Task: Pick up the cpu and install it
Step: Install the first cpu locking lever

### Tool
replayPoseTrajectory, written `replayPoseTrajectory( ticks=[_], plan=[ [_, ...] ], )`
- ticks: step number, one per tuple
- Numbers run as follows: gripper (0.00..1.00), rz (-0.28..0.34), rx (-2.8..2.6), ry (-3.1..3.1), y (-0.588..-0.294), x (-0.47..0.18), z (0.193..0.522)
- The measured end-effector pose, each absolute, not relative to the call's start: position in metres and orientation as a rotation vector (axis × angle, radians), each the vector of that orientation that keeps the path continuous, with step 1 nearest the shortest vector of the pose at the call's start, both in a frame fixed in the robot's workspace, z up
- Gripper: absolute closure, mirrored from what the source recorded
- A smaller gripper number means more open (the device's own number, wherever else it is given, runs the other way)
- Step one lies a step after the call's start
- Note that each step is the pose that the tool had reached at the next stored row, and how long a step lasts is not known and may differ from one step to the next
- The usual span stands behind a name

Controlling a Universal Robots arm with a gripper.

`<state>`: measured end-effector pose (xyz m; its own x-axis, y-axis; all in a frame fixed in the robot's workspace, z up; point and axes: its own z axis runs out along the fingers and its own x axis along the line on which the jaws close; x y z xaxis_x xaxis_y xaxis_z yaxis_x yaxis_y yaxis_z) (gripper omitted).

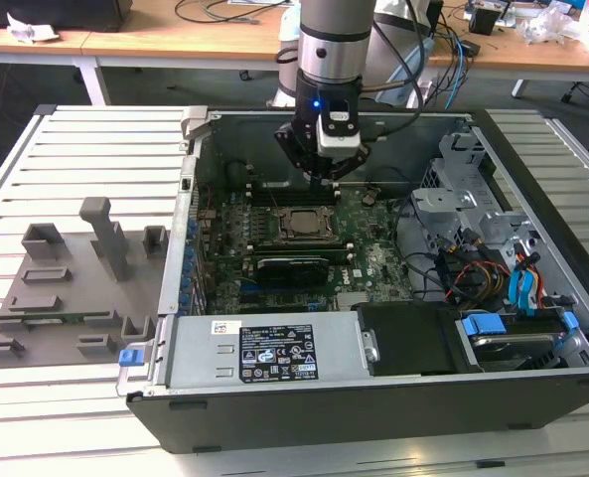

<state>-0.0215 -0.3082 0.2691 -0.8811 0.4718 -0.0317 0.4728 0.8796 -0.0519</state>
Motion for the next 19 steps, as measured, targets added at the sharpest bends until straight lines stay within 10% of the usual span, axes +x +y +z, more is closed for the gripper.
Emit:
replayPoseTrajectory(
  ticks=[19],
  plan=[
    [0.89,-0.087,0.416,3.088,-0.3082,-0.0215,0.2691]
  ],
)
